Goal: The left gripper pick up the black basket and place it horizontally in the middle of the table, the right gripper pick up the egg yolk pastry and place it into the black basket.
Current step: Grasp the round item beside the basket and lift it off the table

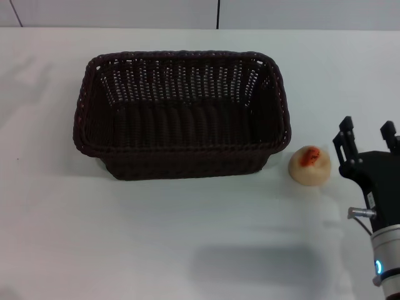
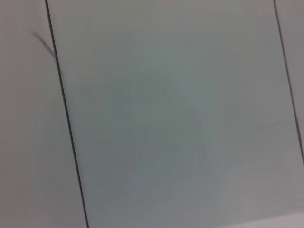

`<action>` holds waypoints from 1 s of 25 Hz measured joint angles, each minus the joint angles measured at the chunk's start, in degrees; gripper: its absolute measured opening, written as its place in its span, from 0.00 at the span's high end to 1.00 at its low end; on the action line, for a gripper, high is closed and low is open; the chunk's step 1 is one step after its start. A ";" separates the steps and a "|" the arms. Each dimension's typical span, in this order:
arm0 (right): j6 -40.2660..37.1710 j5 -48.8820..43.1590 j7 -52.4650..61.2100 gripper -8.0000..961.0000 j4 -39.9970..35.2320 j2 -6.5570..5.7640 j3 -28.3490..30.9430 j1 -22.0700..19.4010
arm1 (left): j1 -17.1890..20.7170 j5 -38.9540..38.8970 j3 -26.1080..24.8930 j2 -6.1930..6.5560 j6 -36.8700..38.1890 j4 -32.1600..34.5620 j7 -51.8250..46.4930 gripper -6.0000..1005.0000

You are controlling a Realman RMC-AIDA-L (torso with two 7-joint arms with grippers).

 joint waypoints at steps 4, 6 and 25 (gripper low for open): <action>1.59 3.41 2.93 0.29 -2.60 0.03 -1.99 2.81 | 0.02 -0.02 0.00 0.00 0.00 -0.70 -0.05 0.56; 2.50 4.08 4.51 0.29 -3.86 0.06 -2.59 3.86 | 0.10 -0.04 0.00 0.00 -0.06 -1.27 -0.18 0.56; 9.11 4.81 8.40 0.29 -7.29 0.41 -3.46 6.68 | 0.59 -0.28 -0.41 -0.22 -1.68 -2.17 -0.53 0.56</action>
